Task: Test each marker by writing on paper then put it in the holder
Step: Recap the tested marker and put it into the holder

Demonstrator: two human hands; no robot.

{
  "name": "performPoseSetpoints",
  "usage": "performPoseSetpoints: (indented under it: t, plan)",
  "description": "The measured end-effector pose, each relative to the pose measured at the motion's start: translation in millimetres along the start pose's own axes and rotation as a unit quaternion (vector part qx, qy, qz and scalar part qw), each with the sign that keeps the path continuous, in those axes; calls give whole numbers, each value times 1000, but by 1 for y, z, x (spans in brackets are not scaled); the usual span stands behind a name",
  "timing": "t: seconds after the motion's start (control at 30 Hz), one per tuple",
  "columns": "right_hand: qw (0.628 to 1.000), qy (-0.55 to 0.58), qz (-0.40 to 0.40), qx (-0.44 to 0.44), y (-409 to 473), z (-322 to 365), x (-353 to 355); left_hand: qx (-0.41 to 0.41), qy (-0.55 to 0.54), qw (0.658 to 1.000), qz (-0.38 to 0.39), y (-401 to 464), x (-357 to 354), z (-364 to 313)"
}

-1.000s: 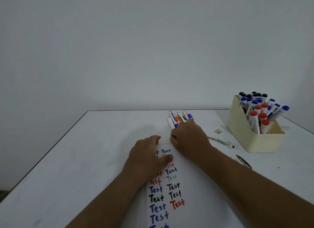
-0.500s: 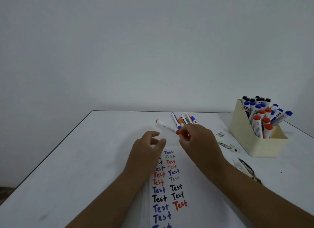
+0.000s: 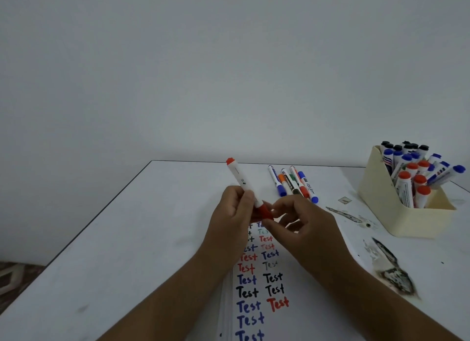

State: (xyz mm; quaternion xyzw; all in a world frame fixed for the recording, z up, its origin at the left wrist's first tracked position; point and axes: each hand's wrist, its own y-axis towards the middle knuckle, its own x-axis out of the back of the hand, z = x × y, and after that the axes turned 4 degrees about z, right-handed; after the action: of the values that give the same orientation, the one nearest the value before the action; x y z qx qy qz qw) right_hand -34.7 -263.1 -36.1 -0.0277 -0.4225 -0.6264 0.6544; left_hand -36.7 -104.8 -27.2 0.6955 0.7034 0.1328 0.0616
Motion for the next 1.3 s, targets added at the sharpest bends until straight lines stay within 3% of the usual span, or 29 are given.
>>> performPoseSetpoints:
  t: [0.13,0.33,0.47,0.57,0.9,1.1,1.2,1.3]
  plan:
    - [994,97,-47,-25,-1,4,5,-58,92,994,19,-1,1,1]
    - [967,226,-8,-117,2,1,9,-123,259,953,99,1,3,4]
    - [951,284,-19,-123,0,4,13,-101,359,913,167,0,3,9]
    - [946,300,-21,-122,0,5,16,-111,393,899,158,0,5,10]
    - [939,316,-35,-130,1,11,24,-143,330,927,110,1,5,3]
    - [933,320,-77,-147,2,16,26,-94,283,949,99,-3,19,13]
    - [888,410,-110,-174,8,23,44,-77,387,918,48,7,29,21]
    - [868,444,-48,-217,8,32,57,-33,510,856,76,15,29,30]
